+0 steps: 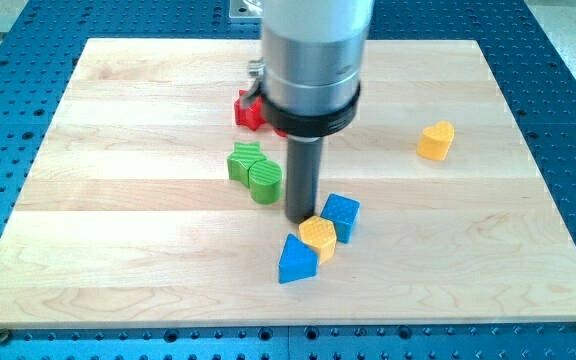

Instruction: Move the yellow heart to the left of the blue cube

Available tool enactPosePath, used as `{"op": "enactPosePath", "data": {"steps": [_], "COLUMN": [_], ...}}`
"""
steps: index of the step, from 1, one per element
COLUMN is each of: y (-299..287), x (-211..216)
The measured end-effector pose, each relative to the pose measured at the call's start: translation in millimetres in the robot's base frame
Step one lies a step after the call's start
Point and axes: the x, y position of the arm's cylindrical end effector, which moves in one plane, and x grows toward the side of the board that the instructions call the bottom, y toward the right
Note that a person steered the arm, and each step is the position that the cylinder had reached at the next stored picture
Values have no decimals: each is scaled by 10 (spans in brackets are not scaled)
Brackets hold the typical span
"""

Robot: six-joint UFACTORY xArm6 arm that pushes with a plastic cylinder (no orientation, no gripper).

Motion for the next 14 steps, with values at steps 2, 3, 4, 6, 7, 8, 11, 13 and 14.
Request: {"op": "enactPosePath", "data": {"steps": [2, 3, 4, 6, 7, 8, 11, 13, 14], "y": [-215, 442, 859, 2255, 2034, 1435, 1283, 721, 245], "x": [-467, -588, -1204, -1367, -983, -561, -843, -717, -608]}}
